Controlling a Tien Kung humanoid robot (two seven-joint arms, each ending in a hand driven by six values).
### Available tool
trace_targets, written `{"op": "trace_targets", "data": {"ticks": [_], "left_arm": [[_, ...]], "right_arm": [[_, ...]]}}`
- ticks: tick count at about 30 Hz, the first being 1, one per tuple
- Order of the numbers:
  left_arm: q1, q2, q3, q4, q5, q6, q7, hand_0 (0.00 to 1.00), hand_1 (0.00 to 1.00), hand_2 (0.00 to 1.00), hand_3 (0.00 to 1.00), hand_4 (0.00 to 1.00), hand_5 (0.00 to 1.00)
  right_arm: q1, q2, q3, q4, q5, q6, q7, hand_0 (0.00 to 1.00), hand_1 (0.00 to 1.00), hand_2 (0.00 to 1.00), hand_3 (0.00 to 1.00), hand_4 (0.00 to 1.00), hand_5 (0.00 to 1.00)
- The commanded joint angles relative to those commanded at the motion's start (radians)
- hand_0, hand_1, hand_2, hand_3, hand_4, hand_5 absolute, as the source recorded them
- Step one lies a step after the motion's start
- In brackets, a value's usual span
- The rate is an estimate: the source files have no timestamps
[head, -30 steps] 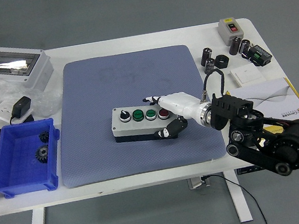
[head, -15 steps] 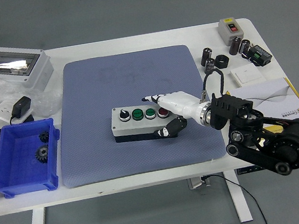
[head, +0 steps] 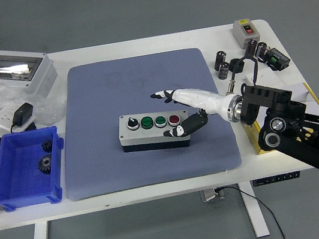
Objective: Pick up the button,place it on the desk,press the button,press the button
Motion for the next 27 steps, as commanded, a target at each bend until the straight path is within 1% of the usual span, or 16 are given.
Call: {"op": "trace_targets", "data": {"ticks": [2,3,4,6,8,9,10,13,15,16,21,22,27], "left_arm": [[0.001,-0.002,0.002,0.000,-0.003,0.002,0.001,0.621,0.494,0.497,0.594,0.247,0.002],[0.002,-0.002,0.002,0.000,-0.004,0.002,0.002,0.621,0.494,0.497,0.594,0.247,0.002],[0.002,-0.003,0.003,0.000,-0.005,0.003,0.002,0.619,0.494,0.497,0.593,0.246,0.002],[0.002,-0.003,0.004,0.000,-0.007,0.004,0.002,0.619,0.494,0.497,0.593,0.246,0.002],[0.003,-0.004,0.005,0.000,-0.009,0.006,0.003,0.619,0.494,0.497,0.593,0.246,0.002],[0.004,-0.004,0.006,0.000,-0.010,0.007,0.004,0.619,0.494,0.497,0.593,0.246,0.002],[0.005,-0.003,0.006,0.000,-0.010,0.007,0.005,0.621,0.494,0.498,0.593,0.246,0.002],[0.006,-0.002,0.007,-0.001,-0.010,0.009,0.009,0.621,0.494,0.498,0.593,0.246,0.002],[0.005,-0.001,0.005,-0.002,-0.008,0.009,0.011,0.621,0.494,0.498,0.593,0.246,0.002],[0.004,0.000,0.005,-0.003,-0.007,0.009,0.012,0.620,0.496,0.498,0.593,0.246,0.002],[0.000,0.002,0.002,-0.003,-0.002,0.007,0.013,0.620,0.496,0.498,0.593,0.246,0.002],[0.000,0.002,0.002,-0.003,-0.002,0.007,0.014,0.621,0.497,0.497,0.592,0.248,0.002],[0.002,0.004,0.003,-0.005,-0.003,0.009,0.020,0.621,0.497,0.497,0.592,0.248,0.002]], "right_arm": [[-0.011,-0.022,0.040,0.031,0.004,0.001,0.000,0.891,0.927,0.998,0.998,0.824,0.309],[-0.016,-0.032,0.056,0.042,0.003,-0.006,-0.001,0.891,0.927,0.998,0.998,0.824,0.309],[-0.020,-0.042,0.068,0.051,-0.003,-0.018,-0.004,0.935,0.968,0.998,0.998,0.833,0.306],[-0.030,-0.062,0.092,0.065,-0.026,-0.043,-0.012,0.935,0.968,0.998,0.998,0.833,0.306],[-0.040,-0.084,0.112,0.078,-0.053,-0.045,-0.034,0.935,0.968,0.998,0.998,0.833,0.306],[-0.041,-0.096,0.116,0.085,-0.067,-0.037,-0.050,0.935,0.968,0.998,0.998,0.833,0.306],[-0.040,-0.105,0.117,0.091,-0.080,-0.026,-0.065,0.940,0.972,0.998,0.998,0.764,0.308],[-0.026,-0.128,0.090,0.109,-0.126,0.025,-0.124,0.940,0.972,0.998,0.998,0.764,0.308],[-0.009,-0.133,0.058,0.113,-0.150,0.052,-0.156,0.940,0.972,0.998,0.998,0.764,0.308],[0.001,-0.133,0.040,0.113,-0.161,0.064,-0.169,0.651,0.724,0.768,0.921,0.572,0.281],[0.047,-0.130,-0.027,0.103,-0.183,0.111,-0.194,0.651,0.724,0.768,0.921,0.572,0.281],[0.053,-0.131,-0.033,0.102,-0.178,0.120,-0.193,0.217,0.473,0.547,0.876,0.377,0.209],[0.077,-0.148,-0.044,0.116,-0.104,0.190,-0.180,0.217,0.473,0.547,0.876,0.377,0.209]]}}
